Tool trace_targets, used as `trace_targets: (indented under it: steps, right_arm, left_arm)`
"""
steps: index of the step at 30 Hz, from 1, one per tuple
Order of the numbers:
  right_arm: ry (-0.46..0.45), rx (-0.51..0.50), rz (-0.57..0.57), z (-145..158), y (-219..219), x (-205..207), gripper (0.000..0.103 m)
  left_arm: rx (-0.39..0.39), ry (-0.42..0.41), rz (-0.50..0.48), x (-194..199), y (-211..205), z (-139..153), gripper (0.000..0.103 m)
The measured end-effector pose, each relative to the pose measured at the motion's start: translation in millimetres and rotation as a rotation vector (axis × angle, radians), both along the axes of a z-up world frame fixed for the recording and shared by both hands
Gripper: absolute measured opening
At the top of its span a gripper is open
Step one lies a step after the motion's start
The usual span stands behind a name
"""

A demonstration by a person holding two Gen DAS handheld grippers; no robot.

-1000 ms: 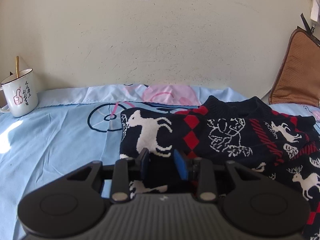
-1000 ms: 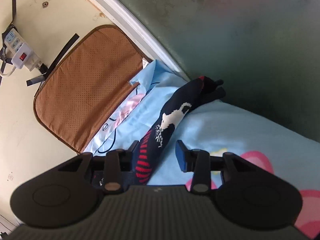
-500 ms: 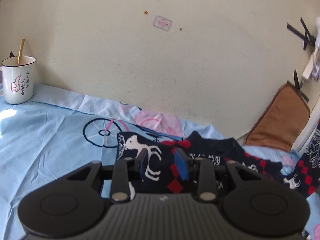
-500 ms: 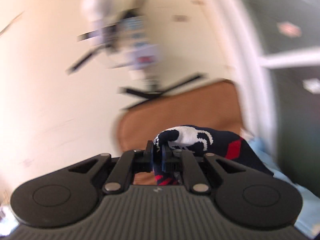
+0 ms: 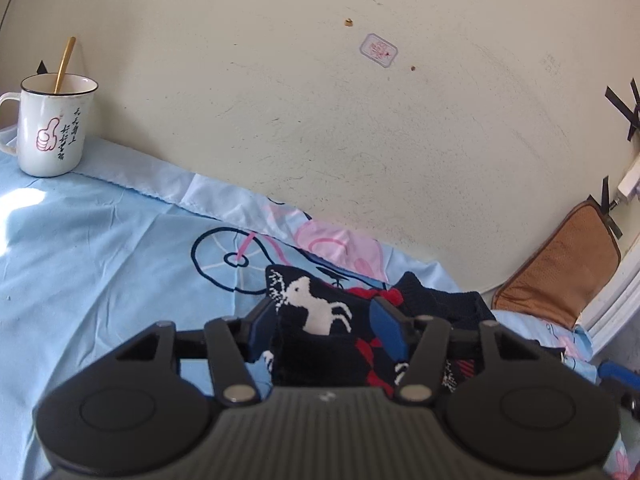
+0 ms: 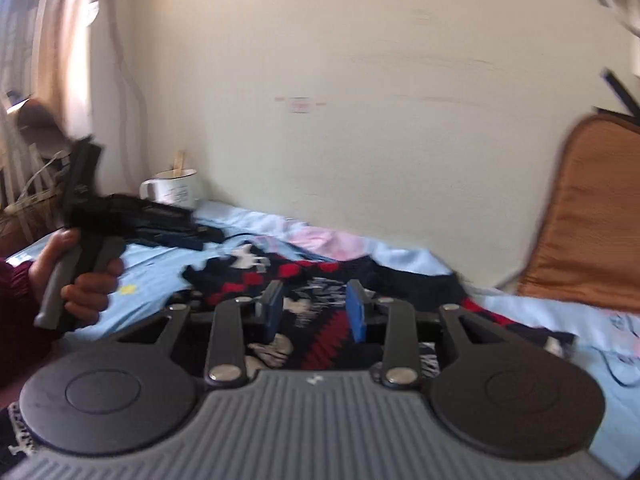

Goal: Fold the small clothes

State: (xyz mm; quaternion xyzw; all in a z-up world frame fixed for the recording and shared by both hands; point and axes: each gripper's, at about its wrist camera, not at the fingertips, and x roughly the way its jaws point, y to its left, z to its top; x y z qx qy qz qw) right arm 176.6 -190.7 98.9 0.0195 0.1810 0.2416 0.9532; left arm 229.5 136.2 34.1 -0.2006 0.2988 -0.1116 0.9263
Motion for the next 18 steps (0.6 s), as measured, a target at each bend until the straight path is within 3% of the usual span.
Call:
trace_targets:
  steps: [3,6,8,9,10,11,12,13,15,18]
  right_arm:
    - [0.043,0.009,-0.263,-6,-60,15,0.037]
    - [0.111,0.040,-0.411,-23,-107,29,0.042]
    - [0.173,0.099,-0.443,-39,-127,43,0.052]
    - [0.211,0.132,-0.441,-47,-131,54,0.054]
    - [0.252,0.163,-0.424,-55,-133,64,0.055]
    - [0.291,0.191,-0.398,-62,-134,72,0.053]
    - [0.335,0.207,-0.359,-69,-132,83,0.043]
    - [0.347,0.180,-0.346,-72,-120,92,0.015]
    - [0.236,0.146,-0.334,-58,-106,90,0.013]
    - [0.050,0.218,-0.274,-40,-101,82,0.014]
  left_arm:
    - [0.040,0.006,-0.014,0,-10,-3,0.062]
    - [0.084,0.034,-0.016,3,-17,-9,0.061]
    - [0.102,0.054,-0.015,6,-19,-13,0.045]
    - [0.112,0.061,-0.015,7,-20,-15,0.023]
    - [0.119,0.073,-0.019,9,-19,-17,0.008]
    - [0.111,0.080,-0.025,10,-19,-19,0.008]
    - [0.110,0.078,-0.020,9,-18,-19,0.007]
    - [0.112,0.066,-0.011,7,-16,-16,0.006]
    - [0.091,0.035,0.004,1,-8,-7,0.006]
    - [0.089,0.013,0.056,-2,2,2,0.006]
